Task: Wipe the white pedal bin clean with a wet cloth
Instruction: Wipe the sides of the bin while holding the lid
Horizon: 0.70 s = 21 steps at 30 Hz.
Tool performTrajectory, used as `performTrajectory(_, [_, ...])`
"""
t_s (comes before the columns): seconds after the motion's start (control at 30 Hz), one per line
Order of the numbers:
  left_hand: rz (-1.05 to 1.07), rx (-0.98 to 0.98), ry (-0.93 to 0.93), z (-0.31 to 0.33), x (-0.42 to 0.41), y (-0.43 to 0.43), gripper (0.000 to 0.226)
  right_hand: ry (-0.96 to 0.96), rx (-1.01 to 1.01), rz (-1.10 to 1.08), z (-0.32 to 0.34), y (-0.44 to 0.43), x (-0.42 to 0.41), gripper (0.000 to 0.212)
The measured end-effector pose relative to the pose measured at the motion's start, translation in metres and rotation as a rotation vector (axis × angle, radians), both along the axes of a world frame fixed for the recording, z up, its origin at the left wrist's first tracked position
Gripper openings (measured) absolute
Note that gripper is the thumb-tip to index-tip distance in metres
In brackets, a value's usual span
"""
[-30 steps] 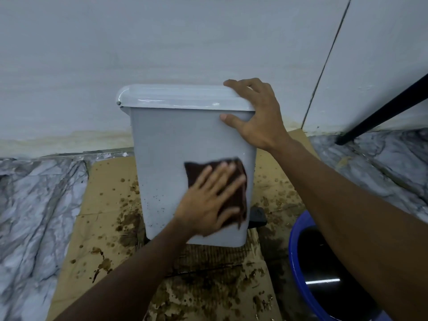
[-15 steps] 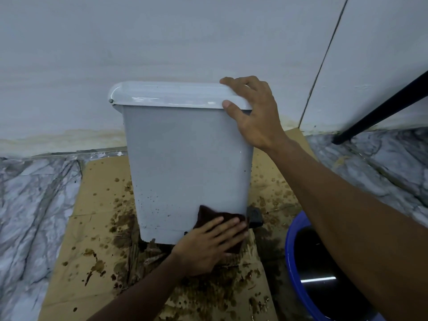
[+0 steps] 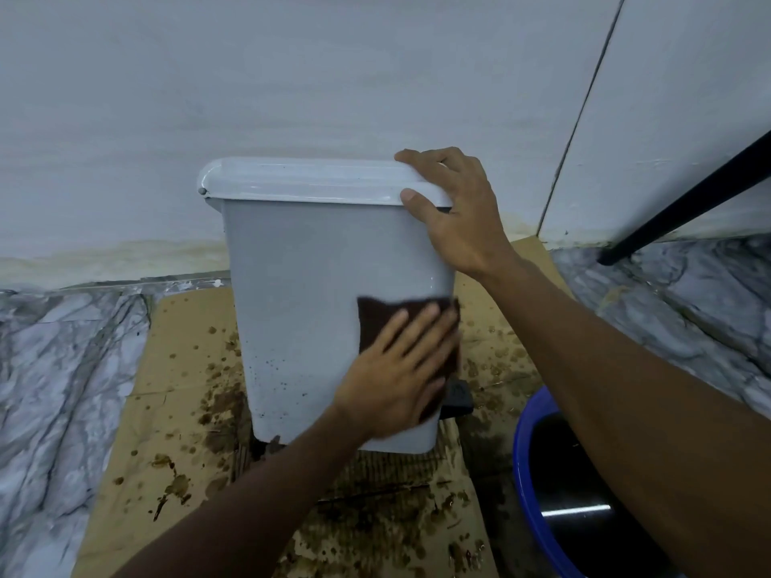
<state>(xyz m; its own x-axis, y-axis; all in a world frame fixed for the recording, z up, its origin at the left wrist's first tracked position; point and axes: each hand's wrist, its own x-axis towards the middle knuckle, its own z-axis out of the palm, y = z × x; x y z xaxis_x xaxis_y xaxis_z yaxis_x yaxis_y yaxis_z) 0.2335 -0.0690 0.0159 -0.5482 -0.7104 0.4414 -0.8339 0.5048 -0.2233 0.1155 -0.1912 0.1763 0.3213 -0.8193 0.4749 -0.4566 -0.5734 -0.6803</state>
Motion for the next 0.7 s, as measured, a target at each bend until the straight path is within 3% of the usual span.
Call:
performTrajectory(0.1, [-0.125,0.09,-0.257,-0.049,0.012,0.043,0.063,-0.009,-0.003,-0.002,-0.001,0.001,0.0,0.038])
performTrajectory(0.2, [-0.155,0.105,-0.285,-0.062,0.021,0.055,0.065,-0.015,-0.017,-0.005,-0.002,0.002,0.001,0.038])
performTrajectory(0.33, [0.027,0.027,0.014,-0.016,0.027,0.02,0.071,-0.022,-0.038,-0.012,-0.003,0.003,0.003,0.039])
performTrajectory(0.5, [0.425,-0.193,0.466,0.049,0.047,-0.035,0.076,-0.012,-0.091,-0.024,-0.006,0.003,0.004,0.041])
performTrajectory(0.7, [0.691,-0.093,0.747,-0.013,0.032,0.023,0.077,-0.031,-0.119,-0.042,-0.009,0.0,0.006,0.04])
